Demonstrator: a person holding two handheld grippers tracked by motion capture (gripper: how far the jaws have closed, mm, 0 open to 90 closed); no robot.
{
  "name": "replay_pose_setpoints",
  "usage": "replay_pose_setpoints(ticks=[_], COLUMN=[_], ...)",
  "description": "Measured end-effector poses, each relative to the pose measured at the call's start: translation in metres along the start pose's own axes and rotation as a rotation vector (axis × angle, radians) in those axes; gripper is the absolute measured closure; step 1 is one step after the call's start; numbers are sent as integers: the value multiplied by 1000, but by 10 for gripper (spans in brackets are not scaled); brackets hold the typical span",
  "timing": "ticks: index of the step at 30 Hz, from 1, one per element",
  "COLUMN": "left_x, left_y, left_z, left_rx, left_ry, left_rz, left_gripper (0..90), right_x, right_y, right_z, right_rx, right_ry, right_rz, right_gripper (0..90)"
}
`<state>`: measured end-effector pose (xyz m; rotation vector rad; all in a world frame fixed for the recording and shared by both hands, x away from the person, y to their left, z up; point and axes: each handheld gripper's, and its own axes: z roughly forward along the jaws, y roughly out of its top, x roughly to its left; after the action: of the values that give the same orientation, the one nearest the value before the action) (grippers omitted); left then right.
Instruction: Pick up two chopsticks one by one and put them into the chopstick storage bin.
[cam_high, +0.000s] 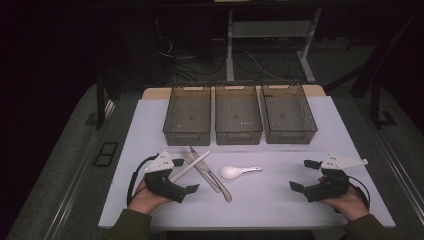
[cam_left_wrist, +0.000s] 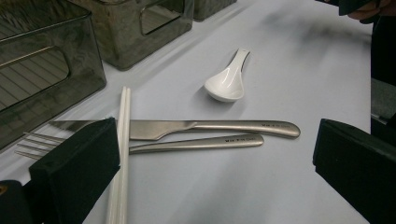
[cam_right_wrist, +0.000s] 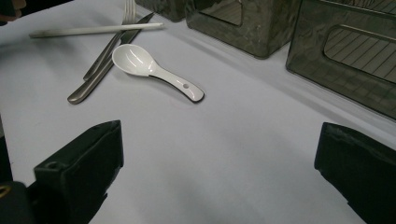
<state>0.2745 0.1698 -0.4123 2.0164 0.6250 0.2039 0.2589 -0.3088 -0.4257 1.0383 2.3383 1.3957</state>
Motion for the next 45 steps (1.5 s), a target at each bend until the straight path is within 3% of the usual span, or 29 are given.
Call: replay_pose_setpoints(ticks=[16,27,32,38,45], left_x=[3,12,17,23,29], left_y=[8,17,20,21,27], left_z=[0,0,-1,-1,3], left_rx=[14,26,20,14,23], left_ry=[9,-5,-9,-4,6], left_rz=[8,41,36,32,57], left_gripper=[41,69,104,142,183], right_x=[0,0,0,0,-1], right_y=[-1,-1,-1,-1,-1], right_z=[-2,-1,-1,0,0], right_rx=[-14,-17,-21,-18,-23], right_ry=[5,-6,-7,-9,-15], right_rz=[9,15,15,18,19], right_gripper=[14,13,13,13,13])
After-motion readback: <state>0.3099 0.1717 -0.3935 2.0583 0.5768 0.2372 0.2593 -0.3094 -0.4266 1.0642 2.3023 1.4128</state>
